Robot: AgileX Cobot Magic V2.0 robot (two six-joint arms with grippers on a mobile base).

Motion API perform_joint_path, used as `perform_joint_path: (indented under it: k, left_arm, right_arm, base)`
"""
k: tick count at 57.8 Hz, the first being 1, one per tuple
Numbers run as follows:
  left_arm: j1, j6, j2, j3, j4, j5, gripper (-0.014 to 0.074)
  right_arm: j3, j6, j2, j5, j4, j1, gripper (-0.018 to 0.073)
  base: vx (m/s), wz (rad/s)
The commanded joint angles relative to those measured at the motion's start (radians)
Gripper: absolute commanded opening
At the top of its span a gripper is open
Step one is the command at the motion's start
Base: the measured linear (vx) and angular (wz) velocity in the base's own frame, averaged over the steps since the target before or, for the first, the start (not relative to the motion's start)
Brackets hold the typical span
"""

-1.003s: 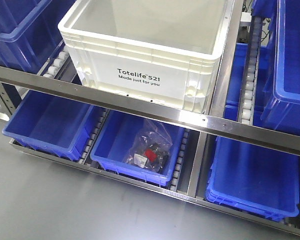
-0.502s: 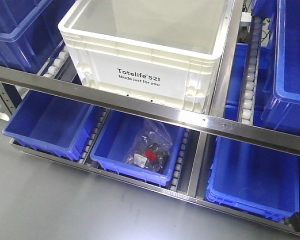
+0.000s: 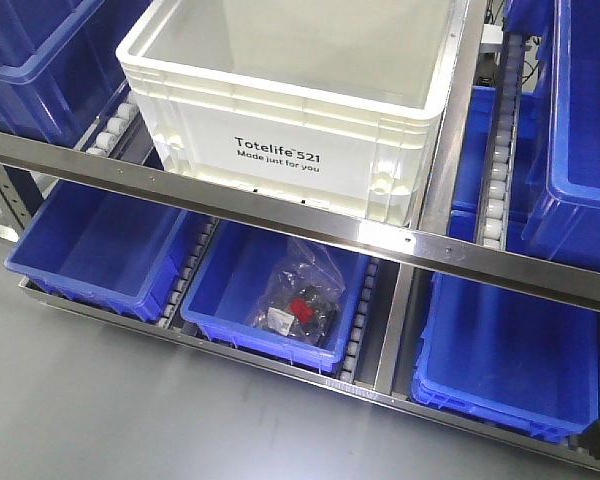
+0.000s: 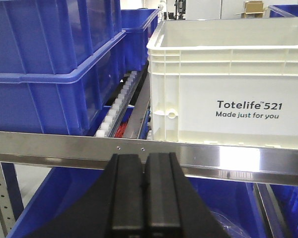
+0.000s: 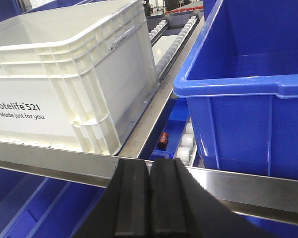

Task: Place moving items into box and shelve

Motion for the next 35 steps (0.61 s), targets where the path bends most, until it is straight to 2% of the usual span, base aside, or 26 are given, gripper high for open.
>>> perform_joint_path:
  k: [1, 18, 27, 35]
  left_arm:
    - [-0.002, -0.001, -0.014, -0.01, -0.003, -0.085, -0.0007]
    - [-0.002, -0.001, -0.014, -0.01, -0.003, -0.085, -0.0007]
    - [-0.002, -0.001, -0.014, -0.01, -0.003, -0.085, -0.0007]
    - [-0.002, -0.001, -0.014, -0.01, -0.003, -0.085, -0.0007]
  right_arm:
    - [0.005, -0.013, -0.007, -0.08, -0.008, -0.005, -0.0008]
    - [0.005, -0.018, -0.007, -0.047, -0.01, -0.005, -0.0008]
    - [0.005, -0.021, -0.007, -0.067, -0.067, -0.005, -0.0008]
    - [0.005, -0.144, -0.007, -0.073, -0.055, -0.005, -0.0008]
  base:
    - [0.0, 0.0]
    - [0.0, 0.0]
    - [0.0, 0.0]
    - [0.0, 0.0]
